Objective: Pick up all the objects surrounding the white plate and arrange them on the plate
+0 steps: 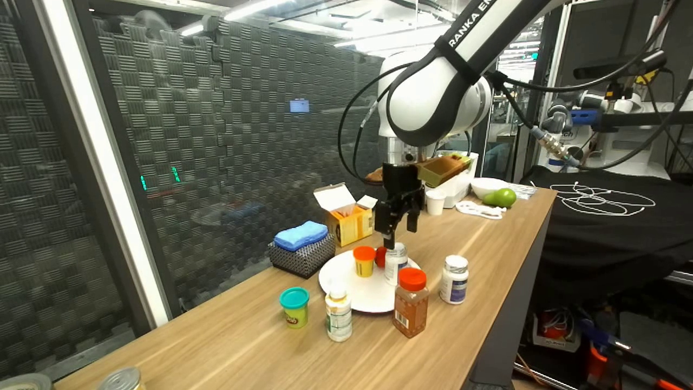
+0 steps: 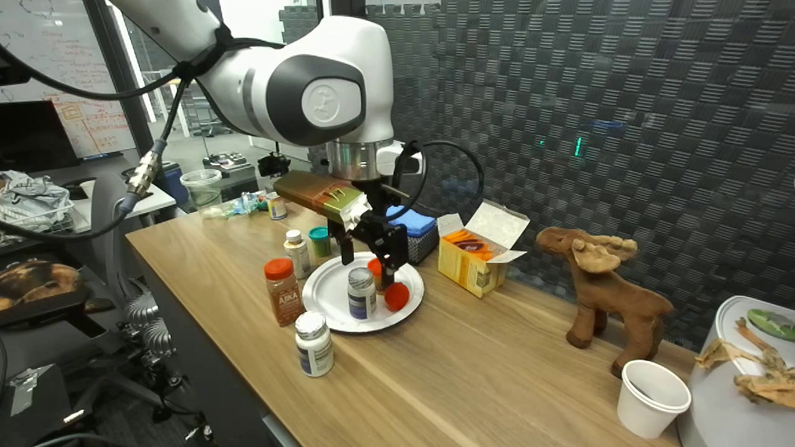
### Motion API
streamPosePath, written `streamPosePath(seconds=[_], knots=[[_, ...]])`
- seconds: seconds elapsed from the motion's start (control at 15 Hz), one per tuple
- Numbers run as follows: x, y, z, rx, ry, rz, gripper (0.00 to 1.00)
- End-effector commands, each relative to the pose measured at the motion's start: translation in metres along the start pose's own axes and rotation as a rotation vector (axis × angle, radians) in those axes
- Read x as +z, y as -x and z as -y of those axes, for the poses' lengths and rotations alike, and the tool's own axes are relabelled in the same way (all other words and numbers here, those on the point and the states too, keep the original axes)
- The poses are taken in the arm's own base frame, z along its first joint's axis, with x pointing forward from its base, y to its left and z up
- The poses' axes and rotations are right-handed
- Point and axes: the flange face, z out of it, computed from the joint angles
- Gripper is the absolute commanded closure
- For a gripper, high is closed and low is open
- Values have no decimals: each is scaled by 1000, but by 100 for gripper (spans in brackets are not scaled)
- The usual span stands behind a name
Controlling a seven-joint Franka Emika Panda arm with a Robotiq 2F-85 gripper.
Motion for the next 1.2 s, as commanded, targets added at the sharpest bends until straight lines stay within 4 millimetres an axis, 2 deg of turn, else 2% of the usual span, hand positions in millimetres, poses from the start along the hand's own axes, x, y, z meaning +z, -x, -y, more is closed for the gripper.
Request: streamPosePath(seconds=[0.0,0.2,0.6,0.87,1.13], knots=[[-38,28,1,68,48,-79,0],[-47,57,-2,122,62,-101,0],[-17,104,-3,141,27,-37,0],[-1,121,-3,148,16,-10,0],[8,124,-3,136,17,-16,0]])
